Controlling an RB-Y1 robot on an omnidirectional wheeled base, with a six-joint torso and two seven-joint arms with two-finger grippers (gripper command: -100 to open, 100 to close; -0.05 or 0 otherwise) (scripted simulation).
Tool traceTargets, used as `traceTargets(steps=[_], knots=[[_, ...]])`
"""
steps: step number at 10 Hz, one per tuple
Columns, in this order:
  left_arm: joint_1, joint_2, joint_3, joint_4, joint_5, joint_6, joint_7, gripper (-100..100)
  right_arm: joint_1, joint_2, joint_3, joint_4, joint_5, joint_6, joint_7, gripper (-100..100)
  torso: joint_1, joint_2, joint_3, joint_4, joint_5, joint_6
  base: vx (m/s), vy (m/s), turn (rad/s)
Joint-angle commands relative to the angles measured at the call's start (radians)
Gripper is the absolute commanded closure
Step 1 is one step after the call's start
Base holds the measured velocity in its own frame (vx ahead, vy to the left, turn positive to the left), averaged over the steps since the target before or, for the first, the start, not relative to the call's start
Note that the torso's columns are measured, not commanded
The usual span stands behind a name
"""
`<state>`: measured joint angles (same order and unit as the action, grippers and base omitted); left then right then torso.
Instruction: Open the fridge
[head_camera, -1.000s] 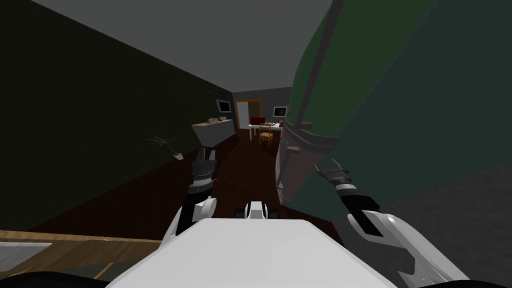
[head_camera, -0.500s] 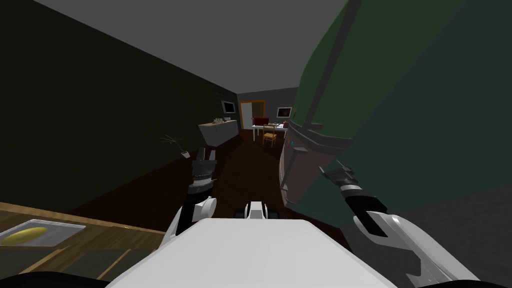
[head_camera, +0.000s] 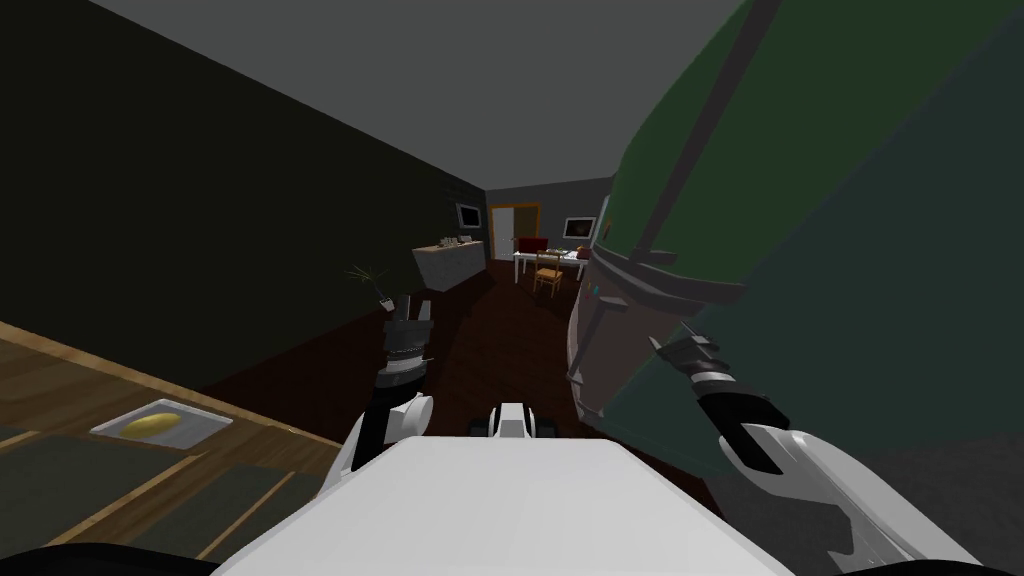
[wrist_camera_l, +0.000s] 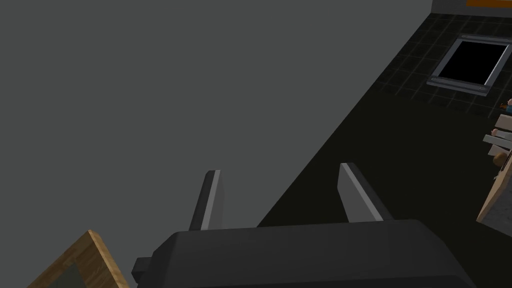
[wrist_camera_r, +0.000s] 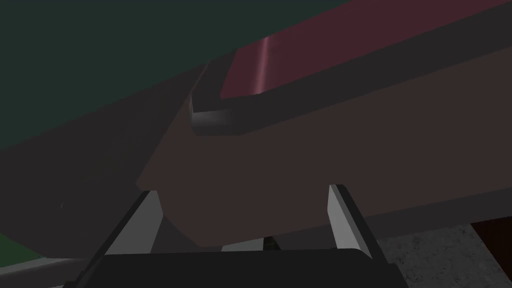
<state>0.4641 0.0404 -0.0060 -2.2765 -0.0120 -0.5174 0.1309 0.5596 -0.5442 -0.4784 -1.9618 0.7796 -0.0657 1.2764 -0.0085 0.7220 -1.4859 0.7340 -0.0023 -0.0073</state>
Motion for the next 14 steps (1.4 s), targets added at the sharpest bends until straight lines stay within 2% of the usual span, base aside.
traceTargets(steps=[1, 2, 3, 6, 9, 10, 11, 13, 14], knots=[[0.0, 0.0, 0.0, 0.0, 0.0, 0.0, 0.0, 0, -0.012, -0.023, -0.023, 0.045, 0.029, 0.023, 0.078, -100, -0.001, -0.001, 0.0, -0.001, -0.001, -0.002, -0.004, 0.12, 0.198], [0.0, 0.0, 0.0, 0.0, 0.0, 0.0, 0.0, 0, -0.012, -0.023, -0.023, 0.045, 0.029, 0.023, 0.091, -100, -0.002, -0.005, -0.003, -0.002, -0.002, -0.005, 0.004, 0.082, 0.083], [0.0, 0.0, 0.0, 0.0, 0.0, 0.0, 0.0, 0, -0.014, -0.032, -0.032, 0.06, 0.042, 0.032, 0.125, -100, -0.004, -0.006, -0.003, -0.001, -0.001, -0.002, 0.015, 0.069, 0.085], [0.0, 0.0, 0.0, 0.0, 0.0, 0.0, 0.0, 0, -0.017, -0.056, -0.054, 0.099, 0.073, 0.056, 0.21, -100, -0.006, -0.011, -0.007, -0.002, -0.001, -0.009, 0.01, 0.101, 0.13], [0.0, 0.0, 0.0, 0.0, 0.0, 0.0, 0.0, 0, -0.019, -0.075, -0.07, 0.123, 0.096, 0.072, 0.272, -100, -0.008, -0.013, -0.008, -0.001, 0.001, -0.012, 0.001, 0.08, 0.1], [0.0, 0.0, 0.0, 0.0, 0.0, 0.0, 0.0, 0, -0.019, -0.079, -0.073, 0.128, 0.101, 0.076, 0.284, -100, -0.008, -0.013, -0.008, -0.001, 0.001, -0.012, 0.018, 0.067, 0.053], [0.0, 0.0, 0.0, 0.0, 0.0, 0.0, 0.0, 0, 0.002, -0.069, -0.059, 0.122, 0.095, 0.077, 0.272, -100, -0.007, -0.014, -0.009, -0.001, 0.002, -0.013, -0.018, 0.042, -0.051], [0.0, 0.0, 0.0, 0.0, 0.0, 0.0, 0.0, 0, 0.028, -0.116, -0.082, 0.121, 0.074, 0.089, 0.256, -100, -0.006, -0.004, -0.002, -0.001, -0.002, -0.003, 0.037, 0.053, -0.071], [0.0, 0.0, 0.0, 0.0, 0.0, 0.0, 0.0, 0, 0.036, -0.103, -0.071, 0.116, 0.076, 0.09, 0.259, -100, -0.003, -0.003, -0.002, 0.0, 0.0, -0.005, 0.015, 0.036, -0.064]])
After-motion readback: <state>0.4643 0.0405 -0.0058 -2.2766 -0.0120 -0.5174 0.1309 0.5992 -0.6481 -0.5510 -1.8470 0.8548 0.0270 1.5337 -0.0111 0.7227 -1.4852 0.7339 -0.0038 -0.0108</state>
